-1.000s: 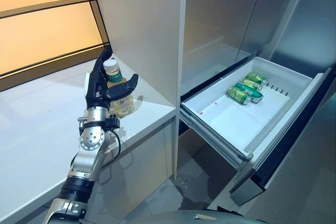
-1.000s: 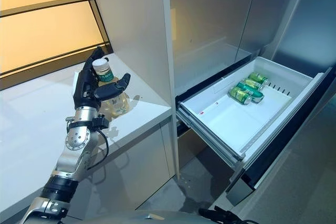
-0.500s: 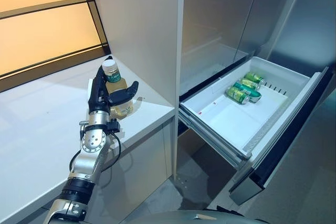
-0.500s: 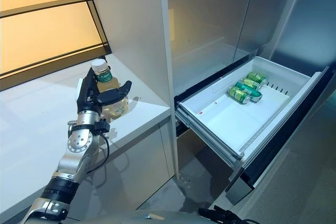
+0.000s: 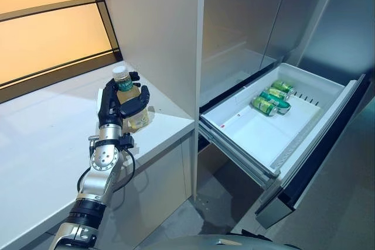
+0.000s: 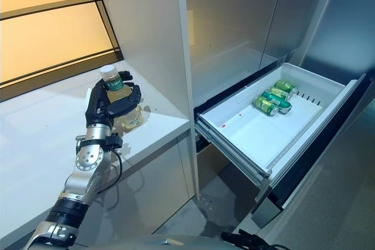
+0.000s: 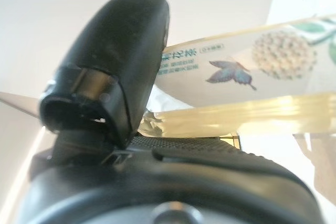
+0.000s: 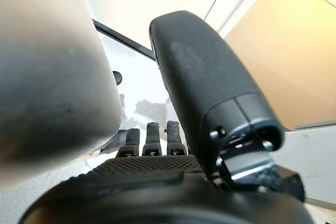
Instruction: Put drinks into fridge and close the fridge
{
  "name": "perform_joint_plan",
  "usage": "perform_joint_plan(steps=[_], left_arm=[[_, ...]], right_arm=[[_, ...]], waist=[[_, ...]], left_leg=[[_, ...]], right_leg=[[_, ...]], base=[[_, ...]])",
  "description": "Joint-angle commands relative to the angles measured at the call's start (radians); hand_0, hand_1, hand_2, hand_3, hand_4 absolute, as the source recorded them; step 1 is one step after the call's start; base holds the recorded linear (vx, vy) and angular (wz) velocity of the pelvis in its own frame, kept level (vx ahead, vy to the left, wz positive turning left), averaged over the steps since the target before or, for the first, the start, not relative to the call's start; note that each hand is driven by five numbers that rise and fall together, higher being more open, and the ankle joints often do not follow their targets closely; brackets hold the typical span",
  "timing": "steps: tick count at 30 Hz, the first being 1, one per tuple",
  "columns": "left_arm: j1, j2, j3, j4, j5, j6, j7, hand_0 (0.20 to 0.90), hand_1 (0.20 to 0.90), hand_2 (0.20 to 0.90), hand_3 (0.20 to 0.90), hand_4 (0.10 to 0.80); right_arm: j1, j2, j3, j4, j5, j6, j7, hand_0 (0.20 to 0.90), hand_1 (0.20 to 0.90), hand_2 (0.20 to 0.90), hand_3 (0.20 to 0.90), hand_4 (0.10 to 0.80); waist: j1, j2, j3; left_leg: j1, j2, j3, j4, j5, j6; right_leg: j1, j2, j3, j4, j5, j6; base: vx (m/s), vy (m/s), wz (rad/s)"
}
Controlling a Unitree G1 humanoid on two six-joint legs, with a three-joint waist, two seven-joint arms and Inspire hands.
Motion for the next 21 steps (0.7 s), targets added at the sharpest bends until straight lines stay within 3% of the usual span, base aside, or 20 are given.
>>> perform_joint_plan(steps=[1, 3, 11, 16, 21], left_arm=[[-0.106, -0.013, 0.05, -0.072, -0.098, -0.137, -0.062, 0.3, 0.3, 0.3, 0.2, 0.1], [-0.109, -0.019, 0.05, -0.125, -0.2, -0.14, -0.148, 0.3, 0.3, 0.3, 0.2, 0.1], [-0.113, -0.052, 0.039, -0.345, -0.452, -0.112, -0.435, 0.3, 0.3, 0.3, 0.2, 0.1], [-0.113, -0.042, 0.02, -0.433, -0.563, -0.099, -0.54, 0.3, 0.3, 0.3, 0.2, 0.1], [-0.124, -0.006, -0.012, -0.468, -0.55, -0.145, -0.563, 0.3, 0.3, 0.3, 0.2, 0.1]], right_arm=[[-0.041, 0.014, 0.036, -0.005, -0.083, -0.062, 0.048, 0.9, 0.9, 0.9, 0.9, 0.8], [-0.043, 0.009, 0.102, -0.053, -0.161, -0.107, 0.072, 0.9, 0.9, 0.9, 0.9, 0.8], [-0.031, 0.012, 0.189, -0.306, -0.162, -0.128, 0.207, 0.9, 0.9, 0.9, 0.9, 0.8], [-0.013, -0.025, 0.286, -0.691, -0.288, -0.074, 0.252, 0.9, 0.9, 0.9, 0.9, 0.8], [-0.033, -0.104, 0.299, -1.031, -0.204, 0.03, 0.306, 0.9, 0.9, 0.9, 0.9, 0.8]], waist=[[-0.008, -0.013, -0.015], [-0.005, -0.015, -0.011], [-0.002, -0.019, 0.002], [-0.014, -0.029, 0.008], [-0.037, -0.034, 0.012]], left_leg=[[0.037, -0.038, 0.038, 0.007, -0.109, 0.044], [0.034, -0.038, 0.037, 0.007, -0.108, 0.044], [0.027, -0.038, 0.026, 0.007, -0.101, 0.04], [0.02, -0.035, 0.039, 0.007, -0.099, 0.034], [0.023, -0.034, 0.057, 0.007, -0.098, 0.031]], right_leg=[[-0.031, 0.01, -0.005, 0.03, 0.029, 0.013], [-0.034, 0.008, -0.006, 0.03, 0.03, 0.014], [-0.032, 0.002, -0.017, 0.016, 0.043, 0.018], [-0.037, -0.004, -0.026, 0.005, 0.052, 0.025], [-0.042, -0.005, -0.014, 0.005, 0.059, 0.032]], base=[[0.0, 0.0, 0.0], [0.0, 0.0, 0.0], [-0.003, -0.023, 0.0], [-0.022, -0.04, -0.01], [-0.019, -0.008, -0.06]])
